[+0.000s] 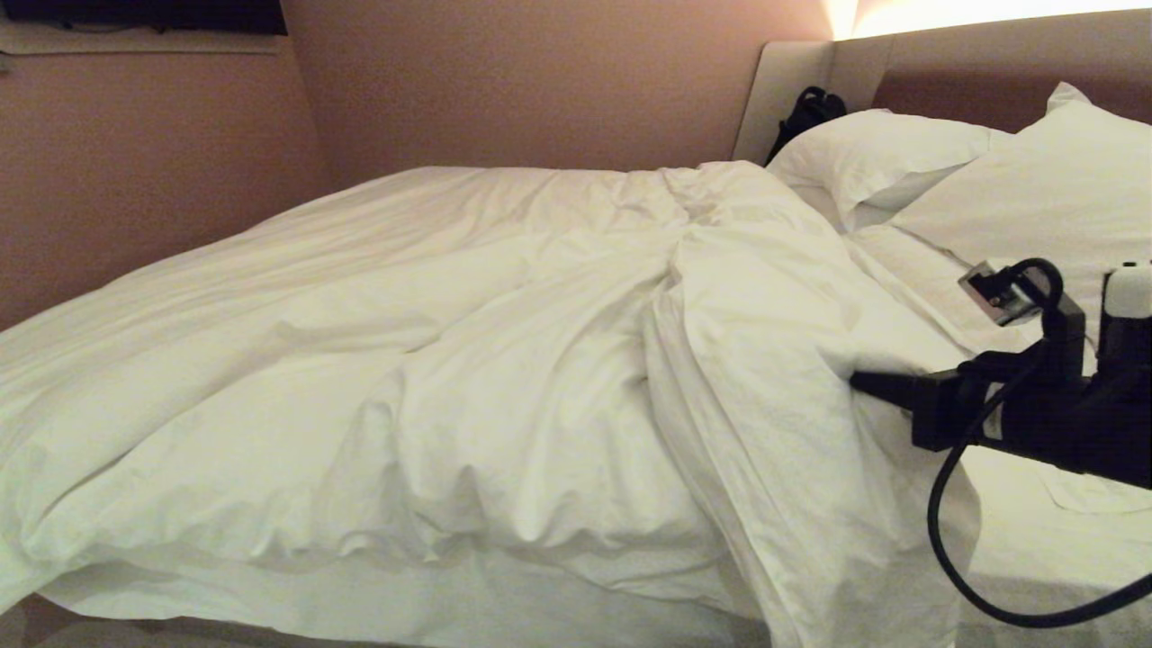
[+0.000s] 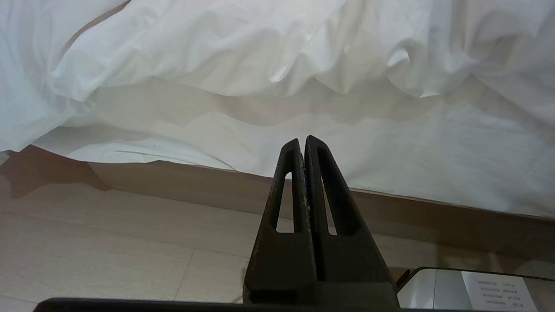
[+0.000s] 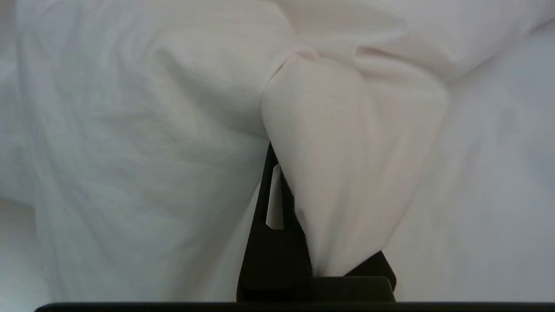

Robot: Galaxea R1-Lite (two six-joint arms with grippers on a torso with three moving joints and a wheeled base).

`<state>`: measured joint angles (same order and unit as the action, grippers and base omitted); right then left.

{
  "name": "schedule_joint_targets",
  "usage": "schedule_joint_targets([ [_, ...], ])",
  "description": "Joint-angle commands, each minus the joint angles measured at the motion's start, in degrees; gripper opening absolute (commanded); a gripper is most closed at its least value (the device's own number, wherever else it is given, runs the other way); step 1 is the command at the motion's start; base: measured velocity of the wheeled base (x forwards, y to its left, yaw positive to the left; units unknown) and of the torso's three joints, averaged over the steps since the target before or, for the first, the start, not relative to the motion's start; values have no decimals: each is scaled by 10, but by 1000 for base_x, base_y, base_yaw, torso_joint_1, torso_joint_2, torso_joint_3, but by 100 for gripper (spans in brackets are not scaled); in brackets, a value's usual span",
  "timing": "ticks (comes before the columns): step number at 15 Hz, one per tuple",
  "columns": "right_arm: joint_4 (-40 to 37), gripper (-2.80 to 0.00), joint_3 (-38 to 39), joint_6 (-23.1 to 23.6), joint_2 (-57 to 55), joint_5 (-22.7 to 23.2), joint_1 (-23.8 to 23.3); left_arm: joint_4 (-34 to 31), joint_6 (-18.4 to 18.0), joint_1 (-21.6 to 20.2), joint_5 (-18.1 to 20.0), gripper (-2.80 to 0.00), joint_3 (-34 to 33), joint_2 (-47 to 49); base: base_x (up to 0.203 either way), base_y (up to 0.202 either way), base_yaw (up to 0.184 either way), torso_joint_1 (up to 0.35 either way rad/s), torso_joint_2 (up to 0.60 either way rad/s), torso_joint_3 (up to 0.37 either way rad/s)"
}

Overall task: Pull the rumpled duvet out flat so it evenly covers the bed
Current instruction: Flatten the corners of the folded blanket

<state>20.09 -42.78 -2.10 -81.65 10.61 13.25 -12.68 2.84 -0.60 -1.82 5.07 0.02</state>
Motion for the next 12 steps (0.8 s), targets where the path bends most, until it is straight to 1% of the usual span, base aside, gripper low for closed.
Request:
schedule_joint_targets([
  [1,-11,-280,0,25,37,-50,0,-1,1,0,0,-280,0,0,0,0,0,0,0,0],
  [3,-11,-280,0,63,42,-132,0,-1,1,0,0,-280,0,0,0,0,0,0,0,0],
  [4,-10,-280,-1,72,45,-158,0,-1,1,0,0,-280,0,0,0,0,0,0,0,0],
  [6,-11,-280,-2,78,61,-165,-1,-1,1,0,0,-280,0,0,0,0,0,0,0,0],
  [7,-13,-280,0,89,78,-167,-2,-1,1,0,0,-280,0,0,0,0,0,0,0,0],
  [10,-15,-280,25,153,137,-181,-4,-1,1,0,0,-280,0,0,0,0,0,0,0,0],
  [11,-15,-280,32,169,149,-183,-4,-1,1,0,0,-280,0,0,0,0,0,0,0,0],
  [12,-15,-280,32,171,151,-188,-3,-1,1,0,0,-280,0,0,0,0,0,0,0,0],
])
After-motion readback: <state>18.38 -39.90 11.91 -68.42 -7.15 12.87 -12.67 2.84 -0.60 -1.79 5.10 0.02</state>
